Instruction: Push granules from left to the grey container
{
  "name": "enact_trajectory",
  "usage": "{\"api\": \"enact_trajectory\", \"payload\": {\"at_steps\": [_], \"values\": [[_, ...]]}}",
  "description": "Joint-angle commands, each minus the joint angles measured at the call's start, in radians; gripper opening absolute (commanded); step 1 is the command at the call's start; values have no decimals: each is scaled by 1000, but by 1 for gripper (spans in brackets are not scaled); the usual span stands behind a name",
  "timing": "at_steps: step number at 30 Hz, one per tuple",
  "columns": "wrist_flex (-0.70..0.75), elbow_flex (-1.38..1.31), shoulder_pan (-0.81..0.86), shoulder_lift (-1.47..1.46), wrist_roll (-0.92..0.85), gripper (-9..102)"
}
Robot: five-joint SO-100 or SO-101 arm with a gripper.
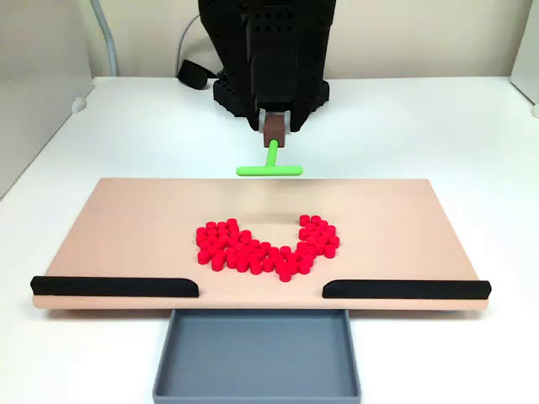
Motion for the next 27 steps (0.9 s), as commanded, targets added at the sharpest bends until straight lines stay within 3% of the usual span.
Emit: {"api": "enact_trajectory", "payload": {"at_steps": [1, 27], "values": [[6, -8, -6, 8, -11, 1], [6, -6, 31, 14, -55, 1]]}}
